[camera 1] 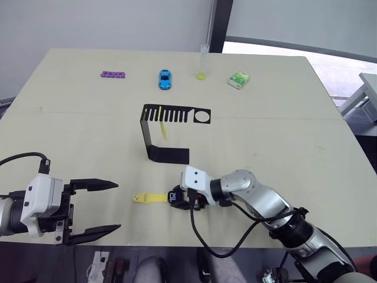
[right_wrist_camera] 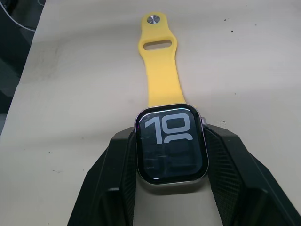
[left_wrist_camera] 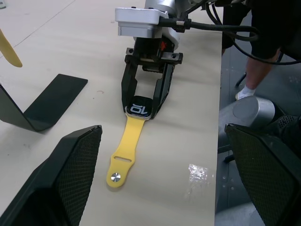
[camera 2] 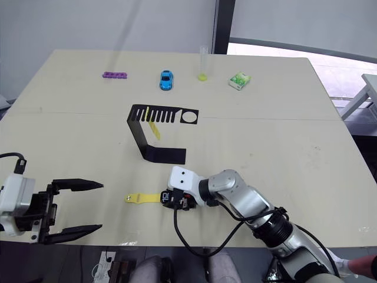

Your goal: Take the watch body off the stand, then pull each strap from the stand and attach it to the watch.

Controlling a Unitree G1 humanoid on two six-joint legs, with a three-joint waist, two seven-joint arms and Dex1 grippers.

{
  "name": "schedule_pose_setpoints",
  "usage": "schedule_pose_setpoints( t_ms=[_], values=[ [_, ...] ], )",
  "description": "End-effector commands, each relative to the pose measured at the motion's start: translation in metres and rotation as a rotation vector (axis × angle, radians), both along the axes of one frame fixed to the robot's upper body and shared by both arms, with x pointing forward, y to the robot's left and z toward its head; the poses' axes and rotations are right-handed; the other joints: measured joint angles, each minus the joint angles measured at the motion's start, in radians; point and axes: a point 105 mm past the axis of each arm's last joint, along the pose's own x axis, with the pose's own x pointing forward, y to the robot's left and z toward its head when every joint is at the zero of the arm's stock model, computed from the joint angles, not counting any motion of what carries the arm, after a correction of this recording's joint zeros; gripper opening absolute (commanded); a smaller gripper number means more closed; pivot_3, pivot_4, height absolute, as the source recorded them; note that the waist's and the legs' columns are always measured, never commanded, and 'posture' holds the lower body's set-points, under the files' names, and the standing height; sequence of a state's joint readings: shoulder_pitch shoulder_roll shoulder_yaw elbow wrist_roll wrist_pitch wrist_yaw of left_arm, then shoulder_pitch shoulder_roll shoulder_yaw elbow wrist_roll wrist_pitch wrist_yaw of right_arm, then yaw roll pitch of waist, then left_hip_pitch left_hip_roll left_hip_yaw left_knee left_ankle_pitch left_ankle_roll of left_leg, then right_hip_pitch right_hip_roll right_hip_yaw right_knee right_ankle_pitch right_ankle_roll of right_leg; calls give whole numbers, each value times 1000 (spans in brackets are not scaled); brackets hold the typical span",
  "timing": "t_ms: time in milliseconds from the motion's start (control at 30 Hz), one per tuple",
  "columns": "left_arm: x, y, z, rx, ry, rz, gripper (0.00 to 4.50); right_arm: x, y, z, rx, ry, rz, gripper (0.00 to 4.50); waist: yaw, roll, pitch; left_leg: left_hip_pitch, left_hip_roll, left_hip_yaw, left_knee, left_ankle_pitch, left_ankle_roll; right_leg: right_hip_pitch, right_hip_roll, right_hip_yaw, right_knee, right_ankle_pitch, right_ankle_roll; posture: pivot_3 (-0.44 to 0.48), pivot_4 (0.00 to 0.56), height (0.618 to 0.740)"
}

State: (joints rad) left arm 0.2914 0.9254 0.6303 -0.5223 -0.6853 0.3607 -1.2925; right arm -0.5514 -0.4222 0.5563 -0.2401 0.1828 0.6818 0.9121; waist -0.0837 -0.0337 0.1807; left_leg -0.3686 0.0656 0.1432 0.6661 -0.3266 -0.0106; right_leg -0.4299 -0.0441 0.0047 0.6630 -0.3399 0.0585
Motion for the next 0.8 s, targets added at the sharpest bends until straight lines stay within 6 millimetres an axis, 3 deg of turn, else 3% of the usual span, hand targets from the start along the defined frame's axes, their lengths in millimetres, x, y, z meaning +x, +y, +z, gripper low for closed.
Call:
schedule_pose_setpoints(
  t_ms=[33, 133, 267, 433, 567, 700, 800],
  values=[
    [0, 1, 5, 14, -16, -12, 4500, 1, -5, 13, 40, -8, 7, 2979, 1, 0, 0, 0, 0, 0, 0, 0, 0, 0, 0, 0, 0, 0, 0, 0, 150, 740],
    [1, 4, 4, 14, -13, 9, 4500, 9, -20, 29, 75, -43, -3, 4454, 1, 0, 0, 0, 0, 0, 0, 0, 0, 0, 0, 0, 0, 0, 0, 0, 150, 740],
    [5, 18, -2, 2, -24, 93, 4500, 19, -64, 48, 134, -78, -34, 4454, 3, 0, 0, 0, 0, 0, 0, 0, 1, 0, 0, 0, -1, 0, 0, 0, 150, 740],
    [15, 48, -7, -27, -102, 275, 4500, 30, -132, 57, 278, -196, -131, 4454, 6, -1, 0, 1, 0, 0, 0, -1, 1, 2, 1, -1, -2, 0, 0, 0, 150, 740],
    [17, 80, -12, -27, -168, 436, 4500, 38, -193, 45, 242, -284, -289, 4454, 4, 0, 0, 1, 0, 1, 0, -1, 1, 2, 1, 0, -2, 0, 1, 0, 150, 740],
    [14, 108, -18, -50, -207, 595, 4500, 39, -240, 39, 215, -330, -426, 4454, 1, 0, 0, 2, 0, 1, 0, -1, 1, 2, 1, 1, -2, 0, 1, 0, 150, 740],
    [9, 112, -21, -74, -226, 645, 4500, 40, -269, 35, 202, -356, -539, 4454, 1, 0, 0, 3, 0, 2, 0, -1, 1, 3, 1, 1, -1, 0, 1, 0, 150, 740]
  ],
)
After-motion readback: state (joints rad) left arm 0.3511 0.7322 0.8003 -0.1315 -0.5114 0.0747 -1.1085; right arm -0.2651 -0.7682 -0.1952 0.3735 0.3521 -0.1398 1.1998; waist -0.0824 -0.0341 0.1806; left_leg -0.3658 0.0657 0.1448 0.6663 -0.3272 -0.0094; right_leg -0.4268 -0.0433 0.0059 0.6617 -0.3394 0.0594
